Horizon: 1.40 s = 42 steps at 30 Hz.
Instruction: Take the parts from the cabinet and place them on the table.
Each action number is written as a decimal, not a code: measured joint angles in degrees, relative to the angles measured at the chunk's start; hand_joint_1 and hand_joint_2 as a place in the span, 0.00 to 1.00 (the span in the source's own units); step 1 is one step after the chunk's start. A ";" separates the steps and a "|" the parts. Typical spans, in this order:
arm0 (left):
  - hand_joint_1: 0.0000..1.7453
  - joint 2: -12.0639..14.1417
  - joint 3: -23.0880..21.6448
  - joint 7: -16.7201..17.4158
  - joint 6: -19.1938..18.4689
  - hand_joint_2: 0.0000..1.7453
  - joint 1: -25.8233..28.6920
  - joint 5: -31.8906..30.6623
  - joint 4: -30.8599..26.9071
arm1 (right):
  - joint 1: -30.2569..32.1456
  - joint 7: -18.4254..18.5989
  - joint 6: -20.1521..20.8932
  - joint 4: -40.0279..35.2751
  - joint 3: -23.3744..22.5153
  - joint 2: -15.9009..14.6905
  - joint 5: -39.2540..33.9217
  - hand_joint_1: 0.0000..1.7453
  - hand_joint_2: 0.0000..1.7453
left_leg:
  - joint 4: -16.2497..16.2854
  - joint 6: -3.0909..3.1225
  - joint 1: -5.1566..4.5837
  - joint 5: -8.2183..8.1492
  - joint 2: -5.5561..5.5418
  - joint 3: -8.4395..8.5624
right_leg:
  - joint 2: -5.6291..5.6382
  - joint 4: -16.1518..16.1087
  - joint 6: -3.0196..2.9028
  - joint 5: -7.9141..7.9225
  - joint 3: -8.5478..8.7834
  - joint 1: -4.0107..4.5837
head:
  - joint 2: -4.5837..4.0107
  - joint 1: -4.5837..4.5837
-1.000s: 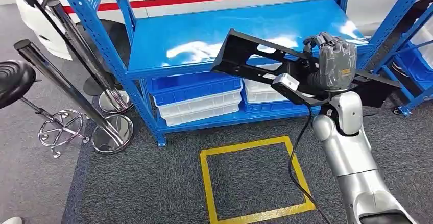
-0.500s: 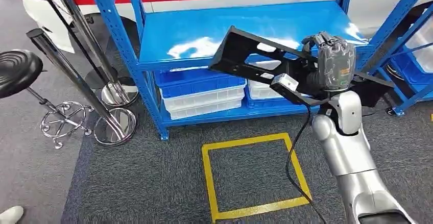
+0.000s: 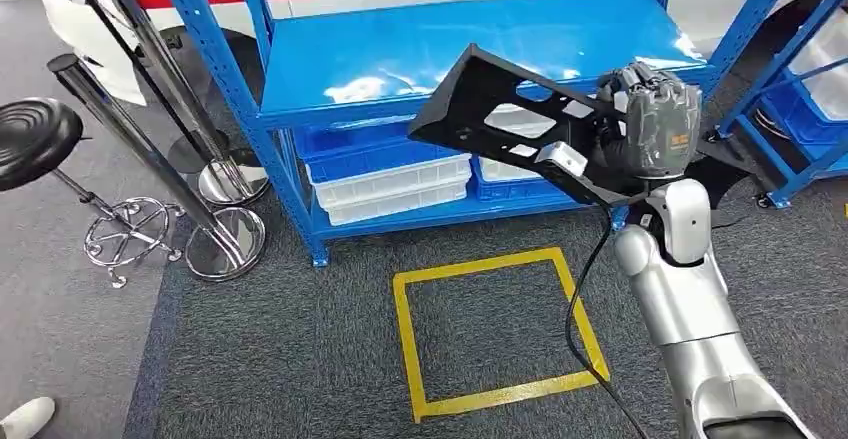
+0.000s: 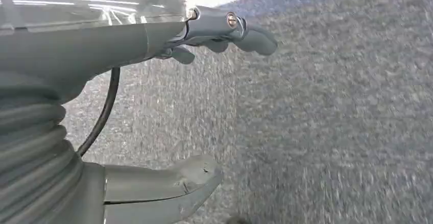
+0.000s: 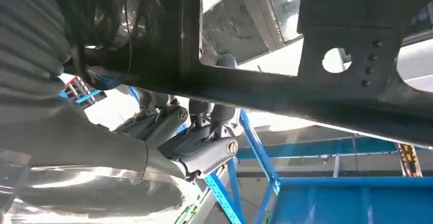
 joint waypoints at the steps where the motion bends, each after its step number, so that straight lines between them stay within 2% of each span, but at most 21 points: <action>1: 0.00 0.00 0.00 -0.02 0.00 1.00 0.04 0.00 0.00 | 0.06 0.04 0.04 -0.02 0.00 0.00 0.02 1.00 1.00 | 3.99 -0.16 0.16 -1.73 0.00 -1.23 | 0.00 0.02 0.03 0.33 -0.47 0.02 | 0.00 0.00; 3: 0.00 0.00 0.00 -0.02 -0.02 1.00 0.12 0.00 0.00 | 0.09 0.11 0.04 -0.02 0.00 0.00 0.02 1.00 1.00 | 3.16 -0.03 0.19 -0.71 -0.01 0.44 | 0.05 0.03 0.19 0.92 -1.17 0.02 | -0.02 -0.02; 6: 0.00 0.00 0.00 -0.09 -0.09 1.00 -0.05 0.02 0.00 | 0.04 0.11 0.04 -0.41 0.00 0.00 0.02 1.00 1.00 | -11.30 1.42 -0.21 4.83 -0.24 9.68 | 0.17 -0.03 0.54 1.52 -1.40 0.17 | 0.00 0.00; 7: 0.00 0.40 0.00 -0.09 -0.09 1.00 -0.22 0.18 -0.02 | 0.00 0.13 0.04 -0.63 -0.02 0.00 0.02 1.00 1.00 | -13.99 1.97 -0.44 3.63 -0.48 10.94 | 0.01 -0.40 0.92 1.94 -1.40 -0.05 | -0.02 0.04; 11: 0.00 0.52 0.02 -0.13 -0.09 1.00 -0.06 0.20 -0.02 | 0.08 0.31 0.24 -0.72 -0.02 0.02 0.02 1.00 1.00 | -14.99 2.90 -1.18 5.59 -0.49 10.43 | 0.06 -1.77 2.70 3.63 -1.24 -0.49 | 0.00 -0.02; 12: 0.00 0.50 0.02 -0.15 -0.09 1.00 -0.11 0.15 -0.02 | 0.06 0.31 0.41 -0.72 -0.13 -0.11 -0.11 1.00 1.00 | -16.51 3.28 -0.24 6.91 -0.27 11.03 | -0.01 -1.38 2.85 3.16 -1.45 -0.31 | -0.02 0.02; 13: 0.00 0.50 0.02 -0.15 -0.11 1.00 -0.20 0.15 -0.02 | -0.04 0.41 0.55 -0.72 -0.15 -0.18 -0.17 1.00 1.00 | -16.95 3.42 -0.50 7.48 -0.06 10.86 | 0.08 -0.27 2.87 1.46 -1.97 -0.17 | 0.00 0.02; 16: 0.00 0.50 0.02 -0.15 -0.17 1.00 -0.10 0.15 -0.02 | 0.14 0.50 0.92 -0.68 -0.22 -0.20 -0.33 1.00 1.00 | -16.67 3.84 -0.70 8.45 0.14 9.23 | 0.21 11.87 3.07 -6.16 -6.44 0.05 | 0.00 0.02; 17: 0.00 0.50 0.02 -0.15 -0.20 1.00 -0.09 0.15 -0.02 | 0.35 0.50 0.92 -0.66 -0.22 -0.20 -0.33 1.00 1.00 | -16.36 3.78 -0.73 8.71 0.16 8.56 | 0.20 14.73 3.23 -7.11 -7.18 0.04 | -0.02 0.02; 19: 0.00 0.50 0.02 -0.13 -0.20 1.00 -0.09 0.15 -0.02 | 0.42 0.52 0.94 -0.55 -0.22 -0.20 -0.41 1.00 1.00 | -15.39 3.66 -0.68 8.89 0.16 7.33 | 0.14 11.76 3.40 -5.19 -4.42 -0.09 | -0.02 0.02; 21: 0.00 0.46 0.02 -0.15 -0.20 1.00 -0.11 0.15 -0.02 | 0.20 0.68 1.20 -0.55 -0.22 -0.20 -0.91 1.00 1.00 | -14.07 3.43 -0.60 8.78 0.14 6.38 | 0.02 2.37 3.48 -1.61 1.67 -0.28 | 0.00 0.02; 22: 0.00 0.48 0.02 -0.15 -0.20 1.00 -0.12 0.15 -0.02 | 0.09 0.77 1.42 -0.55 -0.22 -0.20 -1.22 1.00 1.00 | -13.38 3.05 -0.66 8.64 0.13 5.65 | -0.02 -0.31 3.14 -2.87 2.87 -0.19 | -0.02 0.02; 26: 0.00 0.52 0.13 -0.17 -0.20 1.00 0.07 0.18 -0.02 | 0.17 0.90 2.99 -0.52 -0.24 -0.28 -2.36 1.00 1.00 | -12.60 1.76 -0.81 9.25 0.09 4.64 | 0.21 0.15 1.43 -1.45 1.76 0.48 | -0.02 0.00; 27: 0.00 0.52 0.13 -0.20 -0.20 1.00 0.08 0.15 -0.02 | 0.03 0.79 3.13 -0.52 -0.22 -0.28 -2.43 1.00 1.00 | -12.36 1.53 -0.76 9.04 0.01 4.30 | 0.08 -0.43 0.70 -0.88 1.63 -0.04 | -0.02 0.02; 29: 0.00 0.44 0.13 -0.22 -0.22 1.00 0.13 0.15 -0.02 | -0.13 0.57 3.50 -0.55 -0.18 -0.28 -2.84 1.00 1.00 | -8.52 0.59 -0.43 4.97 -0.15 2.90 | -0.03 -0.72 -0.01 -0.14 1.19 -0.06 | -0.02 0.00; 31: 0.00 0.57 0.15 -0.26 -0.22 1.00 0.07 0.15 -0.02 | -0.15 0.28 4.29 -0.52 -0.15 -0.28 -3.48 1.00 1.00 | 1.01 -0.14 0.05 -0.42 -0.15 -0.36 | -0.07 -0.70 0.05 0.57 0.23 -0.06 | 0.00 0.00; 32: 0.00 0.57 0.15 -0.26 -0.26 1.00 0.10 0.13 -0.02 | -0.12 0.28 4.68 -0.52 -0.13 -0.31 -3.80 1.00 1.00 | 3.92 -0.27 0.21 -1.50 -0.14 -1.15 | -0.06 -0.64 0.09 0.85 -0.22 -0.05 | -0.02 0.00; 34: 0.00 0.61 0.15 -0.26 -0.33 1.00 0.14 0.13 -0.02 | -0.12 0.26 5.27 -0.50 -0.11 -0.37 -4.28 1.00 1.00 | 1.97 -0.18 0.27 -0.09 -0.15 1.05 | -0.04 -0.60 0.28 1.44 -0.95 -0.06 | 0.00 0.00; 36: 0.00 0.61 0.15 -0.26 -0.39 1.00 0.09 0.11 -0.02 | -0.20 0.26 5.51 -0.54 -0.11 -0.46 -4.41 1.00 1.00 | -8.23 0.56 0.19 3.95 -0.20 7.57 | 0.04 -0.64 0.54 1.90 -1.18 0.06 | -0.02 0.00; 37: 0.00 0.72 0.15 -0.26 -0.39 1.00 -0.02 0.11 -0.02 | -0.32 0.24 5.53 -0.55 -0.11 -0.52 -4.48 1.00 1.00 | -13.59 1.28 -0.11 4.61 -0.33 10.64 | -0.02 -0.72 0.69 2.15 -1.17 -0.07 | -0.02 0.00; 42: 0.00 1.25 0.17 -0.26 -0.37 1.00 -0.03 0.15 -0.02 | -0.50 0.20 5.99 -0.55 0.04 -0.85 -4.76 1.00 1.00 | -15.72 2.87 -0.90 6.34 -0.27 10.54 | -0.05 -2.41 2.83 4.17 -1.02 -0.21 | -0.02 0.02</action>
